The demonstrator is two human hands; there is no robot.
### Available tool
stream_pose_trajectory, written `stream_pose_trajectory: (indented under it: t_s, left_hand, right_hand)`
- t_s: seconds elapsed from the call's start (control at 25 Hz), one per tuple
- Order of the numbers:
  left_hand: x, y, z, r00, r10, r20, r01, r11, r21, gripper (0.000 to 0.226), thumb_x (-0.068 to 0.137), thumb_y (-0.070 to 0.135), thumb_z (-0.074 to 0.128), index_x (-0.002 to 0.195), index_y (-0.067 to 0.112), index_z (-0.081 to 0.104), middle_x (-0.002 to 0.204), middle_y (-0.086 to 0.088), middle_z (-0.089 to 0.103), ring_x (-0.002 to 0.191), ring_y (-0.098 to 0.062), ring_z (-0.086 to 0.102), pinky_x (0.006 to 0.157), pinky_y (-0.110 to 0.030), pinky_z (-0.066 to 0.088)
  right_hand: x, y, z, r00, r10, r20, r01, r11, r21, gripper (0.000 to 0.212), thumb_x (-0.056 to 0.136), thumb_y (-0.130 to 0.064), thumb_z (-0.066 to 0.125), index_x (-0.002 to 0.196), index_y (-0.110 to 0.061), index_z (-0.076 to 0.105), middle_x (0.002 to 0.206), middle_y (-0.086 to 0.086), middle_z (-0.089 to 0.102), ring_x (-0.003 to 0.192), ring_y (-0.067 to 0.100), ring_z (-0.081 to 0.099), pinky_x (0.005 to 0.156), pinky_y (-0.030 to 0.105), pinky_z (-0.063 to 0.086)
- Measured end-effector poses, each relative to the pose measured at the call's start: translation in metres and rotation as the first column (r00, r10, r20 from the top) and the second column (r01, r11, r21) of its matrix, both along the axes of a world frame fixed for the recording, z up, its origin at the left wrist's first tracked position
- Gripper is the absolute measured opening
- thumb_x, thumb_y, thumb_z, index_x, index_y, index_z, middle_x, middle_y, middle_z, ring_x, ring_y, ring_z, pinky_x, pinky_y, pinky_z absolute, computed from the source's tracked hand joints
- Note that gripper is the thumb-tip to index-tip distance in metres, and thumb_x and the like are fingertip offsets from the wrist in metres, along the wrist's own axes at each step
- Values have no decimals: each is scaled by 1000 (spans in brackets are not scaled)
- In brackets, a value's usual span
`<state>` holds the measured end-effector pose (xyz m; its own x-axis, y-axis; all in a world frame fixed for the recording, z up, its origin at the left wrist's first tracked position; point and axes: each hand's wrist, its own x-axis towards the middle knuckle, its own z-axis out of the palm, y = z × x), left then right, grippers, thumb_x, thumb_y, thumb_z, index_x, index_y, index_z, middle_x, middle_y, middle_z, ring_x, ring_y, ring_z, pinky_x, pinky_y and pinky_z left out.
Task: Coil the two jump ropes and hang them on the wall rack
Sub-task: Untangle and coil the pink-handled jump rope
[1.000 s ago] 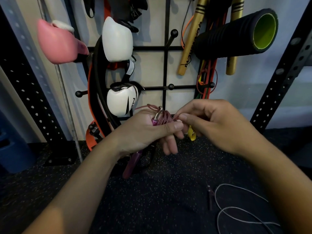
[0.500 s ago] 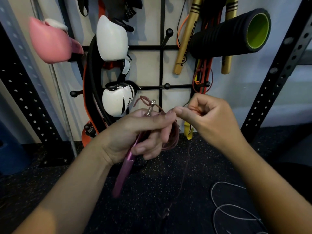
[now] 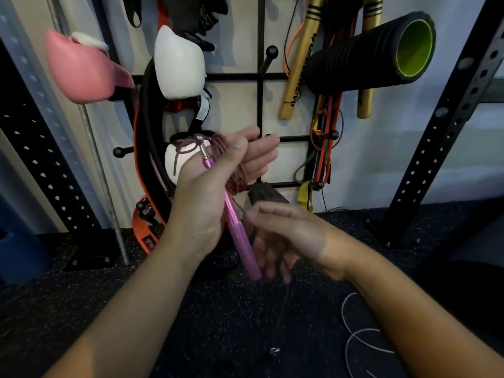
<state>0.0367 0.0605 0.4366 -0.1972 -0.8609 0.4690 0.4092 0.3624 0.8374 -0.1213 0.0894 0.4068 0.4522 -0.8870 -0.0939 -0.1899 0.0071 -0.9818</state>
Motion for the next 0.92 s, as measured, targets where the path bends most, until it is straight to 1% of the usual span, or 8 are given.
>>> stream_pose_trajectory:
  t_s: [0.08, 0.2, 0.24, 0.44, 0.52, 0.64, 0.8, 0.92]
  left_hand:
    - [9, -4, 0, 900, 215, 379, -167, 973, -157, 26, 108, 24, 49, 121, 16, 70, 108, 2, 81, 106, -10, 75, 99, -26, 54]
    - [15, -6, -1, 463, 357, 812, -145, 934, -327, 37, 104, 46, 48, 87, 31, 77, 90, 10, 77, 89, -3, 70, 82, -15, 47]
    - [14, -6, -3, 411, 314, 856, -80, 948, -309, 48, 104, 50, 44, 76, 26, 74, 78, 6, 75, 79, -6, 69, 75, -19, 47]
    - [14, -3, -2, 616, -127, 777, 161, 986, 34, 55, 89, 63, 51, 70, 15, 68, 41, 5, 48, 44, -17, 48, 55, -27, 47]
    - [20, -5, -2, 668, -196, 718, 192, 977, 88, 46, 90, 55, 59, 69, 16, 68, 40, 4, 46, 41, -17, 43, 54, -29, 46]
    - [23, -4, -1, 750, -222, 623, 198, 974, 108, 40, 92, 50, 56, 73, 18, 72, 44, 0, 52, 45, -19, 53, 62, -27, 50]
    - [24, -3, 2, 756, -230, 612, 229, 970, 81, 29, 91, 44, 60, 80, 21, 76, 51, 2, 61, 55, -13, 63, 79, -27, 49]
    - [23, 0, 2, 734, -325, 596, 309, 942, 132, 27, 92, 39, 65, 82, 16, 76, 46, 6, 47, 45, -12, 45, 58, -29, 46]
  right_hand:
    - [-8, 4, 8, 982, 19, -187, -25, 999, -28, 20, 100, -37, 63, 101, -17, 67, 73, 13, 69, 50, 25, 54, 50, 30, 42]
    - [-19, 8, 26, 924, -130, -361, 17, 954, -300, 10, 95, -32, 71, 98, -24, 76, 81, -4, 77, 68, 13, 68, 65, 28, 51]
    - [-21, 8, 32, 913, -185, -364, 38, 926, -374, 8, 93, -31, 73, 95, -25, 78, 86, -7, 79, 76, 7, 72, 74, 26, 56]
    - [-29, 5, 36, 856, -454, -248, 249, 781, -573, 30, 80, -46, 79, 71, -18, 70, 53, -5, 58, 47, 6, 43, 45, 18, 34]
    - [-33, 3, 35, 895, -404, -187, 241, 792, -560, 34, 88, -45, 71, 78, -13, 69, 55, -5, 51, 48, 7, 38, 45, 17, 32]
    - [-37, 1, 39, 934, -316, -164, 180, 816, -549, 17, 101, -31, 60, 96, -23, 74, 74, 8, 67, 62, 21, 51, 59, 26, 43]
    - [-36, 1, 35, 922, -351, -165, 168, 746, -645, 14, 101, -26, 62, 107, -26, 75, 70, 16, 59, 54, 9, 46, 54, 20, 37]
    - [-33, 2, 34, 918, -383, -105, 214, 700, -682, 12, 97, -27, 68, 104, -26, 78, 63, 20, 54, 51, 11, 40, 50, 19, 33]
